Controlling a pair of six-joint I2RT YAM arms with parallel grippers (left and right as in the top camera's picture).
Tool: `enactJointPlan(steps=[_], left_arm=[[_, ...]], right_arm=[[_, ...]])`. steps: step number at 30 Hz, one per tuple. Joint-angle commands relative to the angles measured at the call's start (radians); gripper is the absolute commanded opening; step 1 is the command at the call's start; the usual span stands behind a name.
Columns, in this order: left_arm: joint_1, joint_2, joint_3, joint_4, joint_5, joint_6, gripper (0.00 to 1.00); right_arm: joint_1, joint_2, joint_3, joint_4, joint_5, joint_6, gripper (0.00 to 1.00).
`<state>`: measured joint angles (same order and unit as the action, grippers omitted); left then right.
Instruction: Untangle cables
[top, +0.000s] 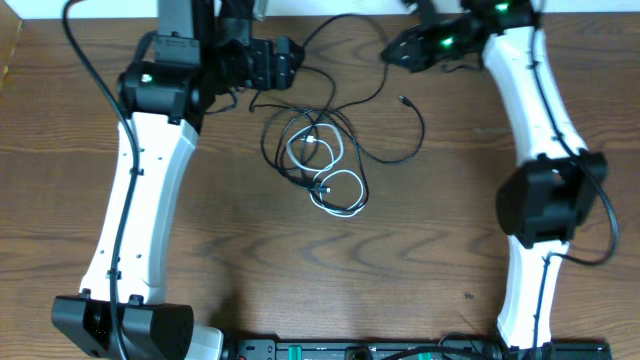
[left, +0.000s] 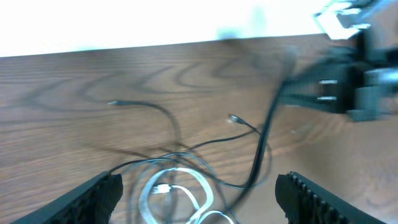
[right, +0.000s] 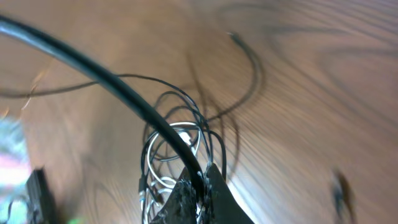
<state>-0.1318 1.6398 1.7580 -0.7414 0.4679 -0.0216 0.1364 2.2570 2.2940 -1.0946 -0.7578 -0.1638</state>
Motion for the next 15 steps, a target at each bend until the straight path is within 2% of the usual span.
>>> enactJointPlan(steps=[1, 7, 15], left_arm=[[0.042, -0.027, 0.013, 0.006, -0.009, 0.01, 0.85], [0.09, -0.025, 0.013, -0.017, -0.009, 0.01, 0.89], [0.066, 0.031, -0.029, -0.085, -0.005, 0.01, 0.89]], right_arm=[[-0.022, -0.109, 0.002, -0.06, 0.251, 0.217, 0.01], [-0.038, -0.15, 0.002, -0.226, 0.495, 0.366, 0.01], [-0.038, -0.117, 0.0, -0.332, 0.525, 0.378, 0.01]])
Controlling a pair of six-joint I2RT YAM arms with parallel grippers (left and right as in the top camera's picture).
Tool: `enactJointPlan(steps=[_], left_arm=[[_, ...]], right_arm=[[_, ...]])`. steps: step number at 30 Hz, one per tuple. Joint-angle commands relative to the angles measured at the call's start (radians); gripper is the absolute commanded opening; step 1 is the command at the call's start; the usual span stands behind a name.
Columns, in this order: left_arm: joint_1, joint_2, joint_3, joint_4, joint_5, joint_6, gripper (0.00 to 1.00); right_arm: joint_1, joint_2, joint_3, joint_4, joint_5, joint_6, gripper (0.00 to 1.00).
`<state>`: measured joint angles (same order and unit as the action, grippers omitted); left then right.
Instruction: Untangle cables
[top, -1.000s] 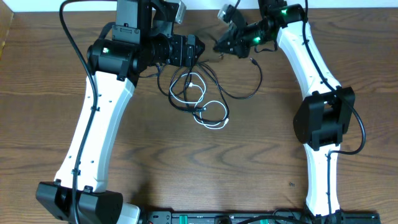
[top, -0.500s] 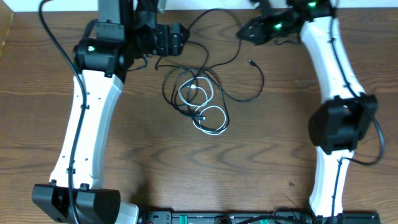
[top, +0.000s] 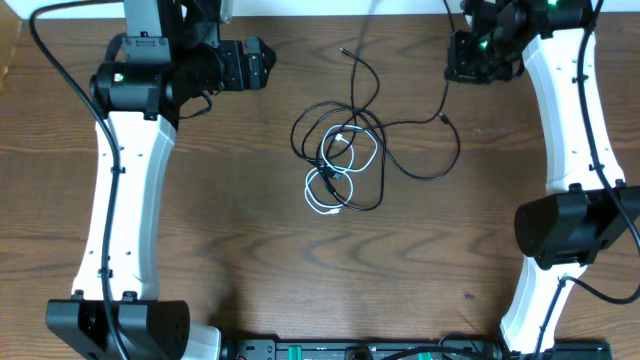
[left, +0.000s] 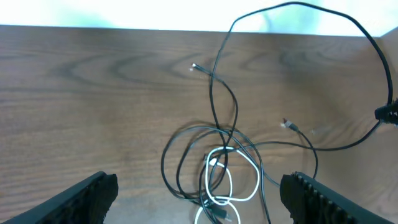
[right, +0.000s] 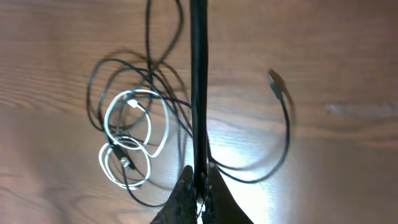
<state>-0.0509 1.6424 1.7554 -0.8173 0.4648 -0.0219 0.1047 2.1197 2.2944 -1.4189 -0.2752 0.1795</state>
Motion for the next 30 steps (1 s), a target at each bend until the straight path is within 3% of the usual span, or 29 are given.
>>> enactJointPlan(steps=[1, 16, 30], left_arm=[[-0.024, 0.038, -0.035, -0.008, -0.001, 0.01, 0.89], [-0.205, 0.262, -0.045, 0.05, -0.002, 0.022, 0.88], [-0.303, 0.558, -0.045, 0.342, -0.008, 0.082, 0.88]], right_arm=[[-0.006, 0.025, 0.0, -0.011, 0.042, 0.034, 0.01], [-0.013, 0.117, -0.001, -0.04, 0.093, 0.049, 0.01], [-0.013, 0.119, -0.001, -0.032, 0.093, 0.021, 0.01]])
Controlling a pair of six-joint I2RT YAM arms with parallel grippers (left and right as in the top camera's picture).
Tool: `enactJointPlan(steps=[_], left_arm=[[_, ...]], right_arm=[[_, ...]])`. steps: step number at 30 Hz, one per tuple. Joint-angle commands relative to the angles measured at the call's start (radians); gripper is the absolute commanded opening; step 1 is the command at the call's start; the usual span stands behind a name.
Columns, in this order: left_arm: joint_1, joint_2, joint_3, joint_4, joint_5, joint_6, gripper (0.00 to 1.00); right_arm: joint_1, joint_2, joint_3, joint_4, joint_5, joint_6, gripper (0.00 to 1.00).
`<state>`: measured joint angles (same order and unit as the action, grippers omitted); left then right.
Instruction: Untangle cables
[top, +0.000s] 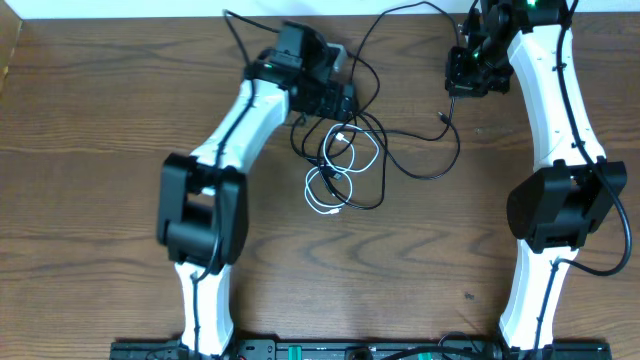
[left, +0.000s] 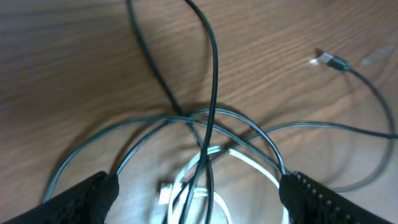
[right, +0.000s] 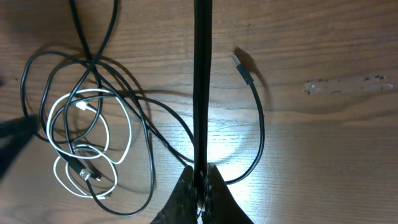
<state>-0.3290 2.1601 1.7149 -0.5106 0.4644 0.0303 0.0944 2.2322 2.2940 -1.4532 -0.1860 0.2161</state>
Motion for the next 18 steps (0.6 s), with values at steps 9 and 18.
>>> enactJointPlan(steps=[9, 18], left_arm=[[-0.071, 0.134, -0.004, 0.127, -0.146, 0.029, 0.76], [-0.076, 0.14, -0.004, 0.103, -0.163, 0.028, 0.5]], right_arm=[[-0.003, 0.007, -0.001, 0.002, 0.004, -0.031, 0.01], [-0.002, 0.007, -0.001, 0.002, 0.004, -0.031, 0.01]])
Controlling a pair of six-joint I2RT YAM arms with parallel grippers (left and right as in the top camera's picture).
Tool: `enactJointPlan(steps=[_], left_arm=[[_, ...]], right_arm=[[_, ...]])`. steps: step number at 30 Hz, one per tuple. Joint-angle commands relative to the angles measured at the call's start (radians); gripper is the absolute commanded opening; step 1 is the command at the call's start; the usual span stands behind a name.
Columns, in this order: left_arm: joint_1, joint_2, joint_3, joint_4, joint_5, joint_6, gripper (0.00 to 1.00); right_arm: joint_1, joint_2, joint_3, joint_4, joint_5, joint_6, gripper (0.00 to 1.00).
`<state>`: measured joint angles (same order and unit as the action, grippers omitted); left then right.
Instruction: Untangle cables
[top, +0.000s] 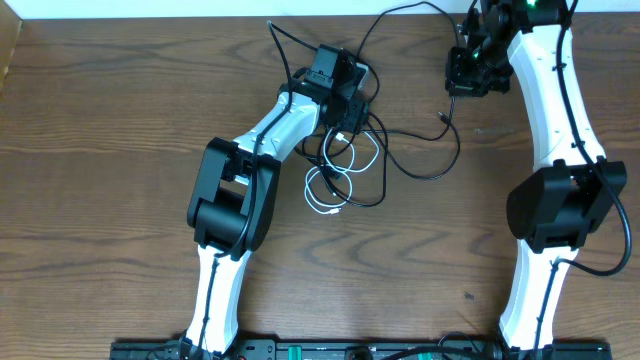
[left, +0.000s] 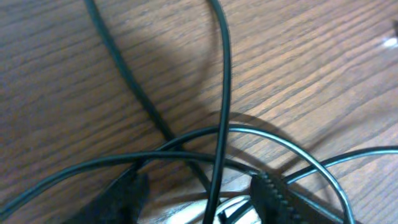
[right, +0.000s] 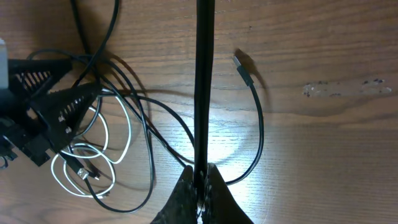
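A tangle (top: 340, 160) of thin black and white cables lies mid-table. My left gripper (top: 345, 105) is low over the tangle's top edge. In the left wrist view it (left: 200, 186) is open, with one black strand (left: 222, 112) running between its fingers and the white cable just below. My right gripper (top: 468, 75) is at the back right, shut on a black cable (right: 203, 74) that leads from the tangle. That cable's grip (right: 202, 177) shows in the right wrist view.
A free black plug end (right: 242, 65) lies on the wood right of the tangle, on a loop curving toward the right arm (top: 545, 120). The table's far edge (top: 300, 12) is close behind both grippers. A power strip (top: 350, 350) sits at the front edge.
My left gripper has come down lower and a little to the right, onto the top of the tangle. Its fingers stand closer together around a black strand. The right gripper has not moved.
First my left gripper hung open at the back left, and my right held a black cable near the back middle. Then the right gripper was farther right with the cable, and the tangle had shifted right. The left then reached the tangle's top and now straddles a strand.
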<state>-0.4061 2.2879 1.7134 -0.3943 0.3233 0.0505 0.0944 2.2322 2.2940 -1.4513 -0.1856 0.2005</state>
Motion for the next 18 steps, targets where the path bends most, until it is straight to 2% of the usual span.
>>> enactJointPlan(steps=[1, 4, 6, 8, 13, 18], left_arm=[[0.001, 0.013, -0.003, -0.021, -0.023, 0.008, 0.47], [0.001, 0.013, -0.003, -0.04, -0.022, 0.008, 0.35], [0.001, 0.013, -0.003, -0.058, -0.023, 0.008, 0.2], [0.004, 0.012, -0.002, -0.074, -0.023, 0.008, 0.1], [0.02, -0.037, -0.002, -0.11, -0.023, 0.008, 0.07], [0.055, -0.166, -0.001, -0.156, -0.023, 0.008, 0.08]], right_arm=[[-0.002, 0.007, -0.001, 0.0, 0.004, -0.015, 0.01], [-0.002, 0.007, -0.001, 0.0, 0.004, -0.015, 0.01], [-0.002, 0.007, -0.001, 0.001, 0.004, -0.015, 0.01], [-0.002, 0.007, -0.001, 0.0, 0.004, -0.023, 0.01], [-0.002, 0.007, -0.001, 0.0, 0.029, -0.023, 0.01], [-0.002, 0.007, -0.001, 0.004, 0.031, -0.023, 0.01]])
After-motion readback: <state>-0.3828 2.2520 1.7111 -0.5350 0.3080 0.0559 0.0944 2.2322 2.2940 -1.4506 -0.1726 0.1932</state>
